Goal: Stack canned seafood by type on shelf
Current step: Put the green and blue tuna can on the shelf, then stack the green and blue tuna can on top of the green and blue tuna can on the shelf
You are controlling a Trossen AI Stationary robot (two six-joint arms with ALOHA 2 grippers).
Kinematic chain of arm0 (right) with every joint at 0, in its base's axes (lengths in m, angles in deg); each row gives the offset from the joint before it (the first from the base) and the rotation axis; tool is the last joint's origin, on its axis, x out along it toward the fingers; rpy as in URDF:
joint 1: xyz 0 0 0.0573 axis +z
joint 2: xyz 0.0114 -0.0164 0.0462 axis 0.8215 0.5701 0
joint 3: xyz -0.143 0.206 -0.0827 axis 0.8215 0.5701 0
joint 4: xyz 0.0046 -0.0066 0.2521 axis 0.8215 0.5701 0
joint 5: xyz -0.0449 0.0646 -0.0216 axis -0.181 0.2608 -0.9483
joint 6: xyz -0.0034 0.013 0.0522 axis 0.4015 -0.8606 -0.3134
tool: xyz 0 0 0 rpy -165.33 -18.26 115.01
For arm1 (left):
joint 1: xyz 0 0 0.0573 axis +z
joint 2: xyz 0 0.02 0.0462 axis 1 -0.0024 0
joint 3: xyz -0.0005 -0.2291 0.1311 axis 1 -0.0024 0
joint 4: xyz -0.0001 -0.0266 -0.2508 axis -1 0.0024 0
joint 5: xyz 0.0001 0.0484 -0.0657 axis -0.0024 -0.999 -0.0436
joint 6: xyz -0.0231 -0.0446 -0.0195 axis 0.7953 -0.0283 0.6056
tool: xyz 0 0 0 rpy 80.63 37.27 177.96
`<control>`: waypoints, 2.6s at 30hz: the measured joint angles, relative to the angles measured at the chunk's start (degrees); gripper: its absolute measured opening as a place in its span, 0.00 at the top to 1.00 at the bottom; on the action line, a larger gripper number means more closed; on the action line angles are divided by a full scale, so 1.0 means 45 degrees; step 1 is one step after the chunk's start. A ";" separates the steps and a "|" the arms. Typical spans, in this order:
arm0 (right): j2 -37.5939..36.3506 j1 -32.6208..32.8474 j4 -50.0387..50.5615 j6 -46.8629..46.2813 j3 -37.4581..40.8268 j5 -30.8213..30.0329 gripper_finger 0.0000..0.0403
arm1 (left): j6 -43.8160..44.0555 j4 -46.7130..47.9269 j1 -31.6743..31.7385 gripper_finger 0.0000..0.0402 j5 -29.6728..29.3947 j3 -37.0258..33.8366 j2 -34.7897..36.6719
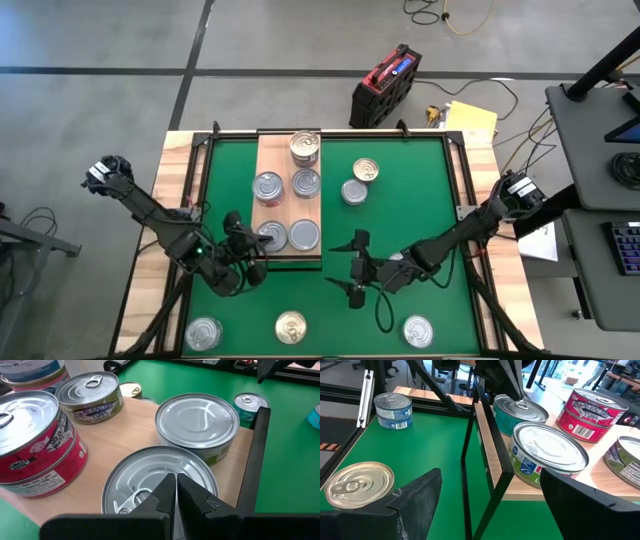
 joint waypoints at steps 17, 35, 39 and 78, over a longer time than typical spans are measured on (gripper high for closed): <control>0.0000 -0.0019 0.0132 0.0003 0.0000 0.0005 0.18 | 0.0630 0.0990 0.0161 1.00 0.0415 -0.0005 -0.0012; 0.0000 -0.0085 0.0236 -0.0002 0.0000 0.0010 0.18 | 0.0677 0.1280 0.0406 1.00 0.0365 0.0056 -0.0068; 0.0000 -0.0154 0.0273 -0.0007 0.0000 -0.0086 0.18 | 0.0649 0.1590 0.0391 1.00 0.0426 0.0435 -0.0068; -0.3350 -0.2525 0.4958 -0.1106 0.0000 0.0059 0.97 | -0.3276 0.1853 0.0333 1.00 0.0707 0.0782 -0.0073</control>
